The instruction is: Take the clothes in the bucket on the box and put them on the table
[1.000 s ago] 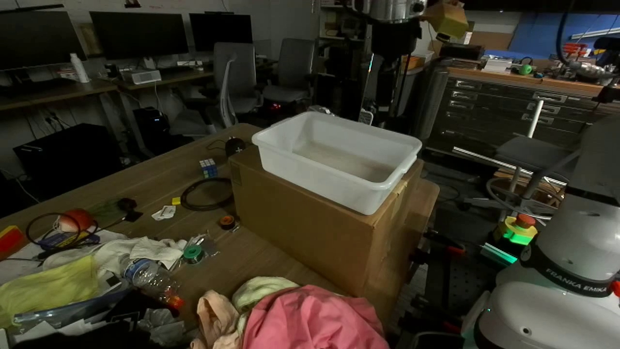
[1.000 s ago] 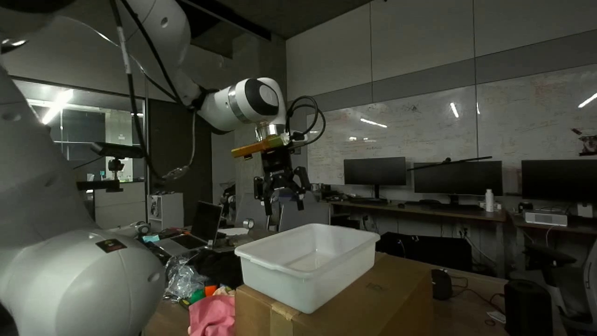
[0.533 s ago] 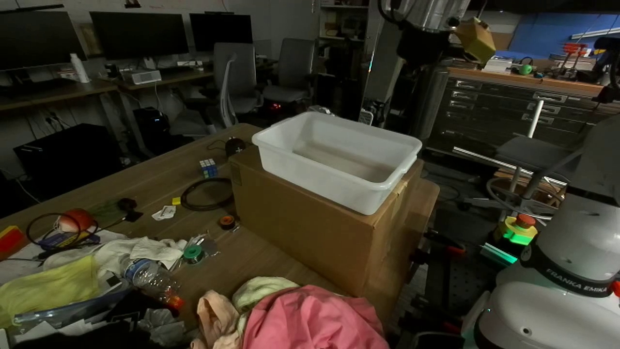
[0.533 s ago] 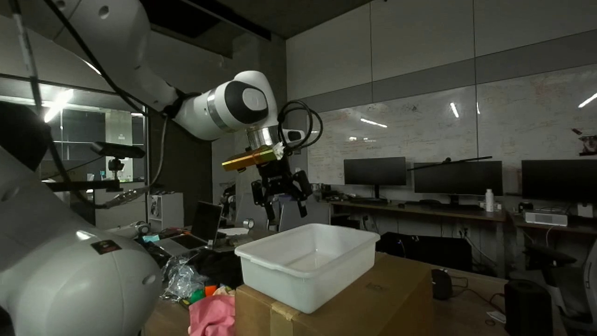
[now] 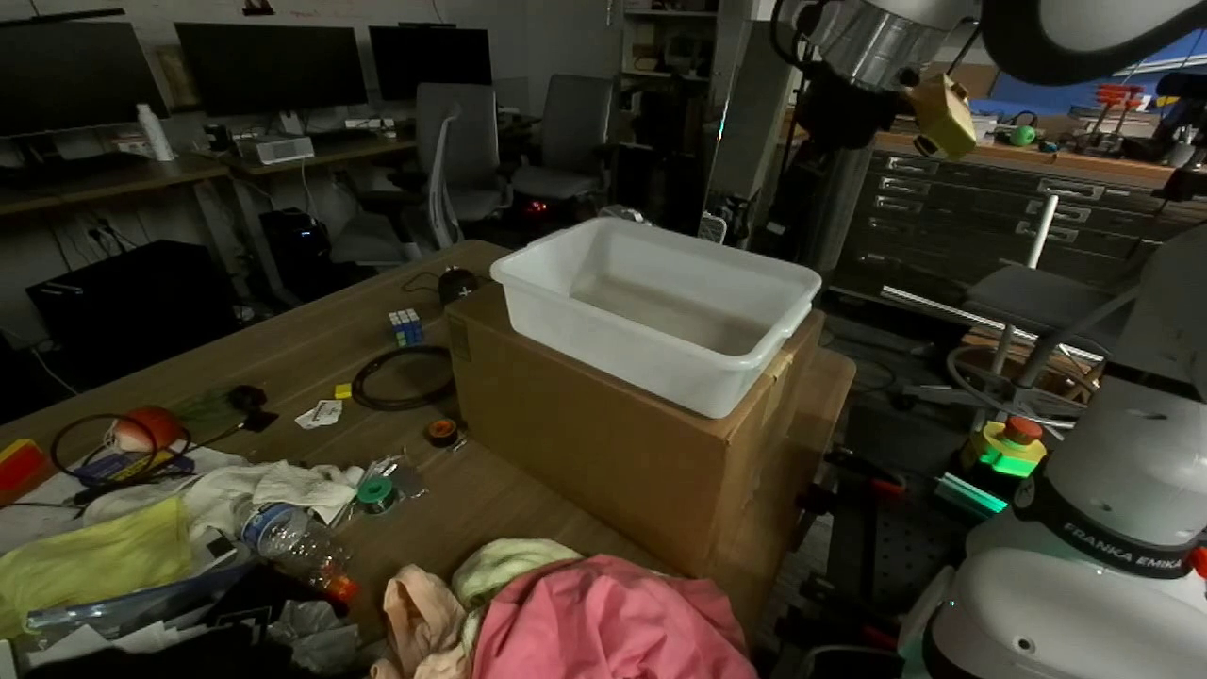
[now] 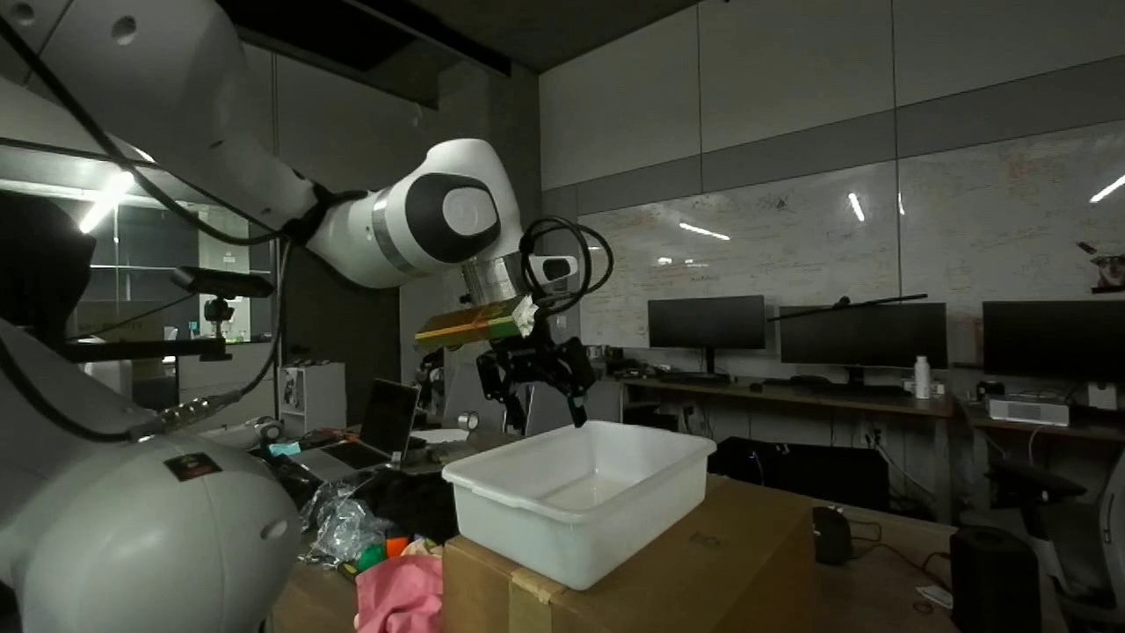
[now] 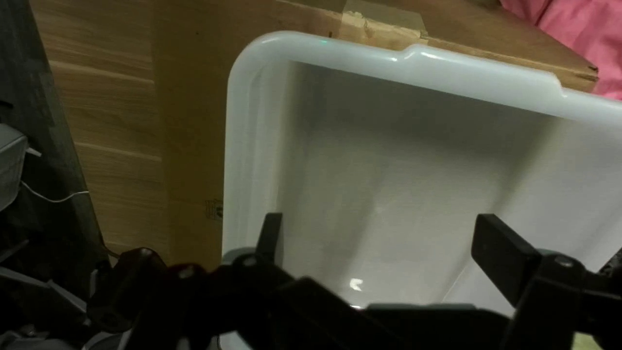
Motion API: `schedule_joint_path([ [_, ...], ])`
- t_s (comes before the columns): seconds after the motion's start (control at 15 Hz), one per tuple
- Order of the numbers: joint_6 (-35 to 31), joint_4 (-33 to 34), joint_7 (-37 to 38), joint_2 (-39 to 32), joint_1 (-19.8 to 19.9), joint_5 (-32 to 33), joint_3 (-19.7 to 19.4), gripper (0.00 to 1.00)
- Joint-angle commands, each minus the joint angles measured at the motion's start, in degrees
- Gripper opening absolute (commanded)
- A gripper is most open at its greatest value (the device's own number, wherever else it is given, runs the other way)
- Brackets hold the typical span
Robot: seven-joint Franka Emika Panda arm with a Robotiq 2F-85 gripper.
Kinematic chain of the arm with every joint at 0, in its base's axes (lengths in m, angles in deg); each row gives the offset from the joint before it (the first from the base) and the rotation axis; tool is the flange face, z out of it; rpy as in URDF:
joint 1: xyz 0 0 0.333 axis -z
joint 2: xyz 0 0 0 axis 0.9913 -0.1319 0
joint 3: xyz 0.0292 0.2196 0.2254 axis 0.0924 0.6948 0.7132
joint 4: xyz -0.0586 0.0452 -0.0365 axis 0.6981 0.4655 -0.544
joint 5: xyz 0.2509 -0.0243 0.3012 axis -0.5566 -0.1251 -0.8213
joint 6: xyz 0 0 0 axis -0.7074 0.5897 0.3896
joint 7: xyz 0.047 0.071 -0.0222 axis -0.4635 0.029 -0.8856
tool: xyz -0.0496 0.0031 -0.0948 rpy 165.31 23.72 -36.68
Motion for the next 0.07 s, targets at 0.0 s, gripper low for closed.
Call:
schedule_joint_path([
  [0.0, 0.0, 0.1, -0.5, -0.1, 0.8, -0.8, 0.9, 1.0],
])
